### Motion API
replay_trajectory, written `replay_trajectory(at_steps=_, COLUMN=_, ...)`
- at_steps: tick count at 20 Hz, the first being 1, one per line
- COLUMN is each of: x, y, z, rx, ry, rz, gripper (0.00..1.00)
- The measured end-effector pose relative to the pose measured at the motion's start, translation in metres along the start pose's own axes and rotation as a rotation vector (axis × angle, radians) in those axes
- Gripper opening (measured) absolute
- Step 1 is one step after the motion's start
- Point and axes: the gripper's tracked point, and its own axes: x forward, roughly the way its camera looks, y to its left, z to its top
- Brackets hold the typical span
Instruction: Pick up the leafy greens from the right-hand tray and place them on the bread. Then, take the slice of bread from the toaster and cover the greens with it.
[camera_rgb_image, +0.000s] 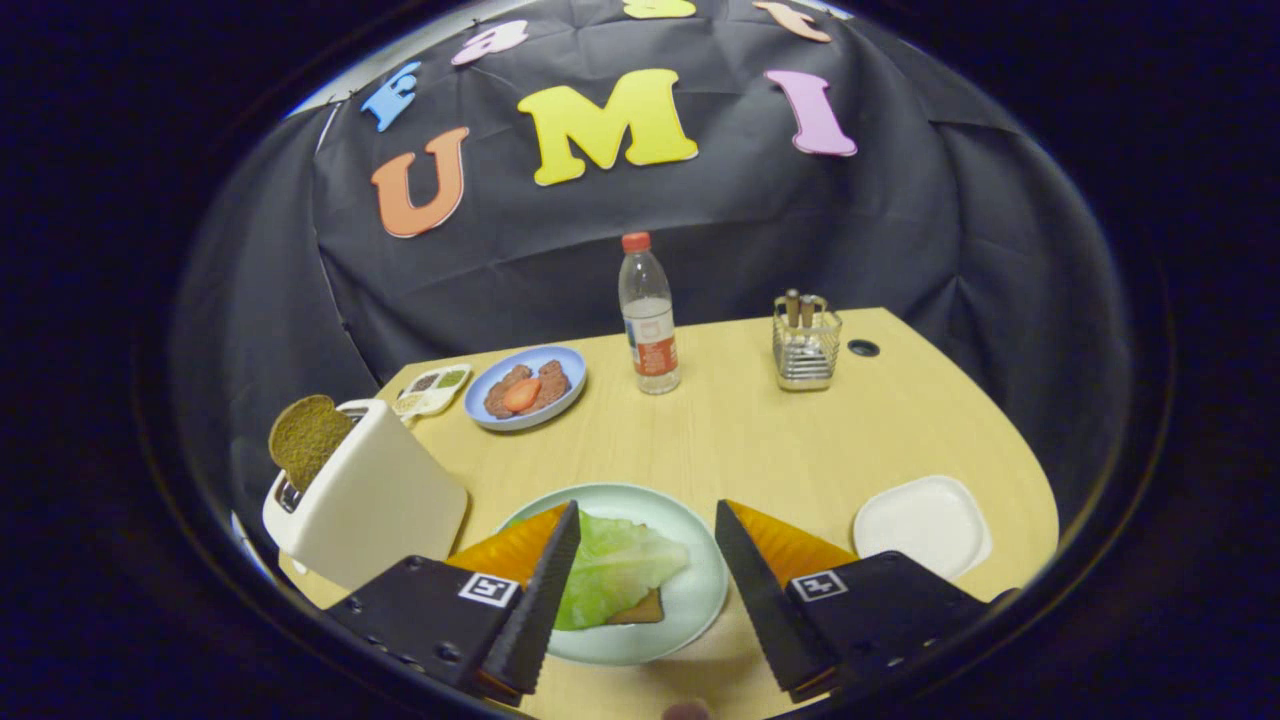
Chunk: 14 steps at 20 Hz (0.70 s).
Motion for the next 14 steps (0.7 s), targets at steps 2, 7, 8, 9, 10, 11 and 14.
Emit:
replay_trajectory(at_steps=2, x=-0.018, y=-0.009, z=0.019, rx=-0.03, ry=-0.065, rz=-0.04, gripper=0.96)
replay_trajectory(at_steps=7, x=-0.073, y=-0.01, z=0.055, rx=-0.081, ry=-0.172, rz=-0.099, gripper=0.96)
replay_trajectory(at_steps=8, x=-0.083, y=-0.007, z=0.06, rx=-0.089, ry=-0.181, rz=-0.107, gripper=0.97)
replay_trajectory(at_steps=9, x=-0.092, y=-0.001, z=0.065, rx=-0.101, ry=-0.193, rz=-0.106, gripper=0.97)
replay_trajectory(at_steps=10, x=-0.102, y=0.005, z=0.073, rx=-0.103, ry=-0.213, rz=-0.112, gripper=0.97)
replay_trajectory(at_steps=11, x=-0.111, y=0.013, z=0.081, rx=-0.103, ry=-0.228, rz=-0.111, gripper=0.96)
replay_trajectory(at_steps=14, x=-0.133, y=0.054, z=0.09, rx=-0.079, ry=-0.259, rz=-0.077, gripper=0.96)
